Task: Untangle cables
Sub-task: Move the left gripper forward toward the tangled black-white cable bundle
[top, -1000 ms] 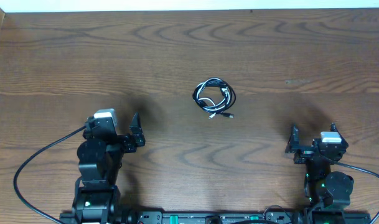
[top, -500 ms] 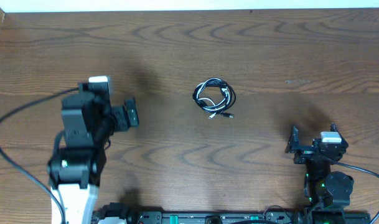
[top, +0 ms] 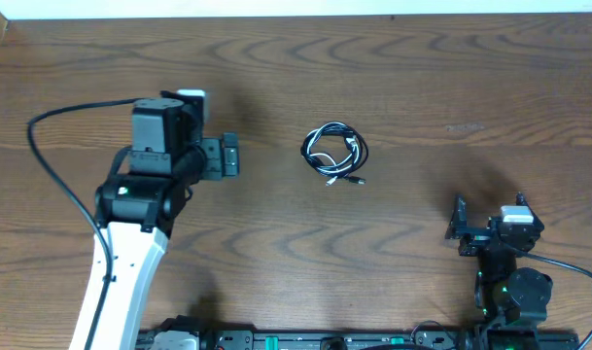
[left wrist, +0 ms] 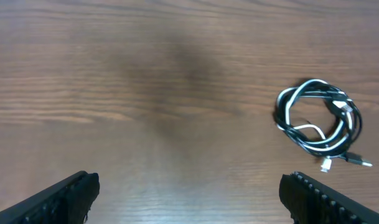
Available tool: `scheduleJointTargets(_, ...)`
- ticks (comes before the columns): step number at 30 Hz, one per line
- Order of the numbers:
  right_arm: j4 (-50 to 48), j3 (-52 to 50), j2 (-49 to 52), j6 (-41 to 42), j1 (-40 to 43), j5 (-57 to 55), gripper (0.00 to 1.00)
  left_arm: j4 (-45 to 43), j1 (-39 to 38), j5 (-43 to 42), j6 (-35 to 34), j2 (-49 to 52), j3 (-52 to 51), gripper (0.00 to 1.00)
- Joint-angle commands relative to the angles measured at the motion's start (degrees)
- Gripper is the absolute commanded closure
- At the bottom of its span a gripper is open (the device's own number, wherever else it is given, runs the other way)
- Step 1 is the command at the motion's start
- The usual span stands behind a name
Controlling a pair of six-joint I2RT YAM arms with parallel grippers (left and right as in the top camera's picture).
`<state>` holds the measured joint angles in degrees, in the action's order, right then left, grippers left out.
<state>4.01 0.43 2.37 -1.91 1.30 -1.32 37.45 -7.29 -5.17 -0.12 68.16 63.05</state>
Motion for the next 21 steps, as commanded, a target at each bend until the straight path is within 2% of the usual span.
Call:
scheduleJointTargets(1,0.1,-0.1,0.0,0.6,-0.4,-0.7,0.01,-1.9,-2.0,1.2,0.5,0.9,1.3,0.02)
scheduleJointTargets(5,0.1,-0.1,0.0,0.6,-0.4,-0.7,0.01,-5.4,-3.8,-2.6,0.4,1.4,1.3,0.02)
scheduleJointTargets(10,0.1,-0.1,0.0,0.6,-0.4,-0.6,0.01,-5.4,-4.0,-10.8,0.1,1.4,1.3,0.02)
scheduleJointTargets(21,0.1,-0.1,0.0,0.6,-0.4,-0.7,0.01,-7.7,-5.0,-10.6,-1.2,1.6,1.3,0.02)
